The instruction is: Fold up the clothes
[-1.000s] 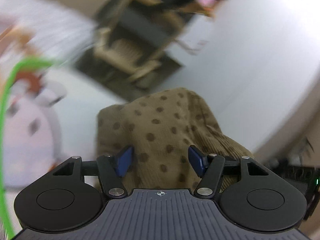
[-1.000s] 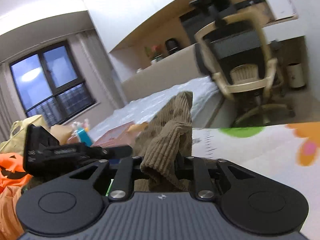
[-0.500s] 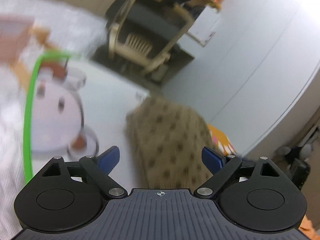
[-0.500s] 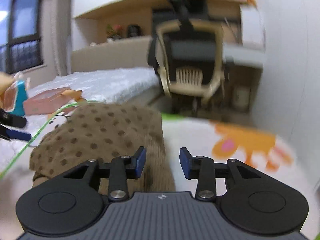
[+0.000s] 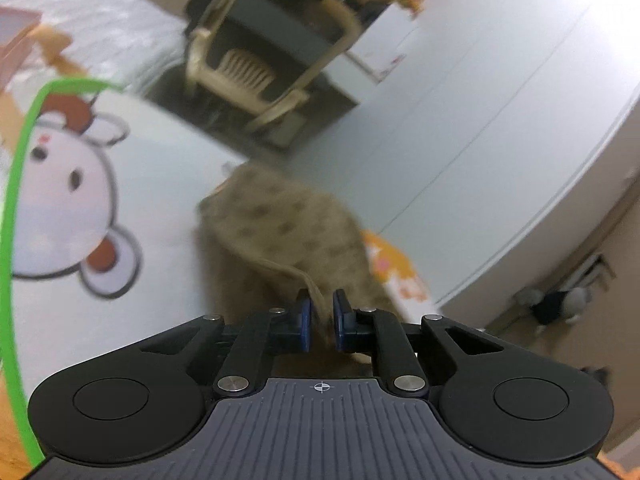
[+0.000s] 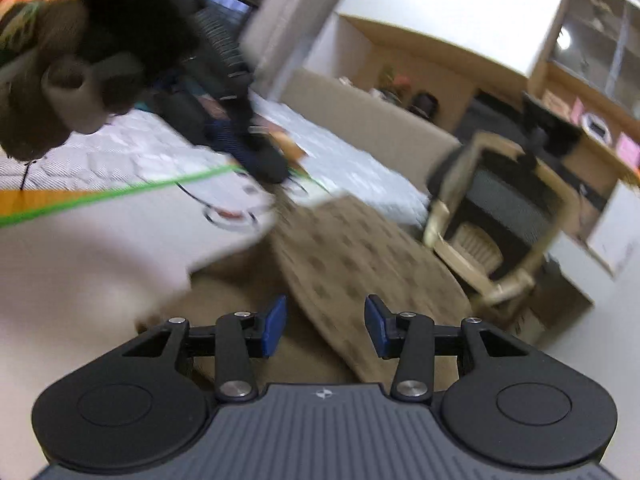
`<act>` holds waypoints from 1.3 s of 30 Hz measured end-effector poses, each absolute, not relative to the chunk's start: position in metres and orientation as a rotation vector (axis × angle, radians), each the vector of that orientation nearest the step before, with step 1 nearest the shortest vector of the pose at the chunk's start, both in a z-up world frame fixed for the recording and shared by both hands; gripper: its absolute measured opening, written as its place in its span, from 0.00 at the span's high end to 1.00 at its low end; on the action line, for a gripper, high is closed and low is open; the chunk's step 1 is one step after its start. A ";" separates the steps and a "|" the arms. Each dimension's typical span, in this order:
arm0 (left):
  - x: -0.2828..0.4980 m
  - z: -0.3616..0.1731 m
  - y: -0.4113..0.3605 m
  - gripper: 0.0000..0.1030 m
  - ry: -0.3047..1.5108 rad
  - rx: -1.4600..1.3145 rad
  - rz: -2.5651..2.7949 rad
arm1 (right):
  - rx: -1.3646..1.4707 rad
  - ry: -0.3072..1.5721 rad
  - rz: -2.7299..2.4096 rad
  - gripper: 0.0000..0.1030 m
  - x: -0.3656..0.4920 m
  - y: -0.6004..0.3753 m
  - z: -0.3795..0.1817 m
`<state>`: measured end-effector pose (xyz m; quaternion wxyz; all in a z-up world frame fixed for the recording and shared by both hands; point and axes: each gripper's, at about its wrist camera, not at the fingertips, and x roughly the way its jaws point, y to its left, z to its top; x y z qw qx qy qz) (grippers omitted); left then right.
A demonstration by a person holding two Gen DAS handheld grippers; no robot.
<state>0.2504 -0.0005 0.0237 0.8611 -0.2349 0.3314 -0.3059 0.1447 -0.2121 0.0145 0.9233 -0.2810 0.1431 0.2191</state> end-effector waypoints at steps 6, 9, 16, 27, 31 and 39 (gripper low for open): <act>0.237 0.027 -0.007 0.86 0.682 -0.473 -0.669 | -0.711 0.191 0.497 0.86 0.163 -0.156 0.003; 0.226 0.028 0.003 0.68 0.634 -0.423 -0.635 | -0.546 0.217 0.478 0.96 0.177 -0.175 0.020; 0.209 0.011 -0.016 0.37 0.597 -0.134 -0.547 | -0.423 0.217 0.492 0.97 0.174 -0.194 0.045; 0.198 -0.014 -0.029 0.84 0.661 0.070 -0.519 | -0.427 0.265 0.573 0.98 0.167 -0.198 0.038; 0.167 -0.019 -0.008 0.81 0.739 0.053 -0.634 | -0.469 0.334 0.676 0.97 0.149 -0.190 0.018; 0.188 -0.009 0.031 0.24 0.747 -0.342 -0.613 | -0.573 0.296 0.512 0.76 0.111 -0.229 0.011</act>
